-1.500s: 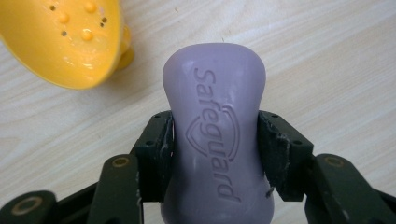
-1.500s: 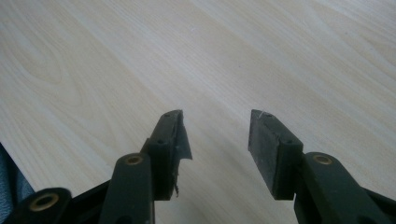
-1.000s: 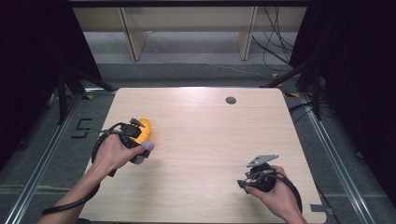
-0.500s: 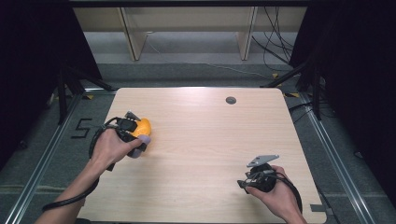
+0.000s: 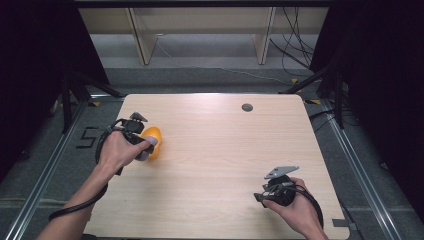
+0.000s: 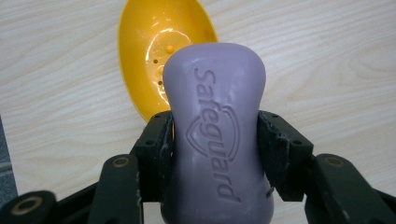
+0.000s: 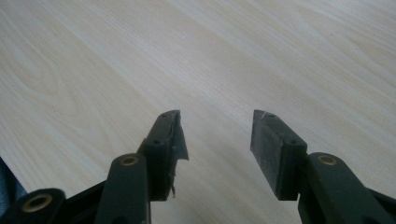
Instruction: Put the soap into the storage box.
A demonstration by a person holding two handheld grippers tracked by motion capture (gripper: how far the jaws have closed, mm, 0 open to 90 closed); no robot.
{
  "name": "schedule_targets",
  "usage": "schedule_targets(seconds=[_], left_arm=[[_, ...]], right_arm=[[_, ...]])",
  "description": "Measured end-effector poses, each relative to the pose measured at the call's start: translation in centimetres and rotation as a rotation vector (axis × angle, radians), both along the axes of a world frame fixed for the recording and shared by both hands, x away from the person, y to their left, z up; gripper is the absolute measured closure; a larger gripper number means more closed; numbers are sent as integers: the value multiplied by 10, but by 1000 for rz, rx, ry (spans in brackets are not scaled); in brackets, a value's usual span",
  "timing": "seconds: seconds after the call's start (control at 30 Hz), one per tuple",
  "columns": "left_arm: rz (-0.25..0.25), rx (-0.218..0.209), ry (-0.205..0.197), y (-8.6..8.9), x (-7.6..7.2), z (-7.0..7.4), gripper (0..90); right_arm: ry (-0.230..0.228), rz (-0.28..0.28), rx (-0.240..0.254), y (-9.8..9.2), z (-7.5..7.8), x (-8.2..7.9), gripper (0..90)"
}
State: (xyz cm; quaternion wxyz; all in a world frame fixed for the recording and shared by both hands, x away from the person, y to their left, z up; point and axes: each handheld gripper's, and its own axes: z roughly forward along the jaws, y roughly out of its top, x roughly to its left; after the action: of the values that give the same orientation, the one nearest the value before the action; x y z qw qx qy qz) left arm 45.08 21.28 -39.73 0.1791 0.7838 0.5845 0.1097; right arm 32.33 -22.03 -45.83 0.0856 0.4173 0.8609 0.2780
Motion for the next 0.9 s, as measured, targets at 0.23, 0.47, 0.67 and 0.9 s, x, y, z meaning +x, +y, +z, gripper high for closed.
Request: schedule_targets(seconds=[0.23, 0.47, 0.67, 0.9], left_arm=[[23, 18, -11, 2, 13, -2, 477], [47, 16, -4, 1, 26, -3, 478], [72, 8, -3, 0, 34, -7, 478], [97, 7, 0, -1, 42, -13, 478]], right_arm=[[-14, 7, -5, -1, 0, 1, 524], [-5, 0, -1, -1, 1, 0, 524], [-4, -3, -2, -1, 0, 0, 521], [-9, -2, -1, -1, 1, 0, 521]])
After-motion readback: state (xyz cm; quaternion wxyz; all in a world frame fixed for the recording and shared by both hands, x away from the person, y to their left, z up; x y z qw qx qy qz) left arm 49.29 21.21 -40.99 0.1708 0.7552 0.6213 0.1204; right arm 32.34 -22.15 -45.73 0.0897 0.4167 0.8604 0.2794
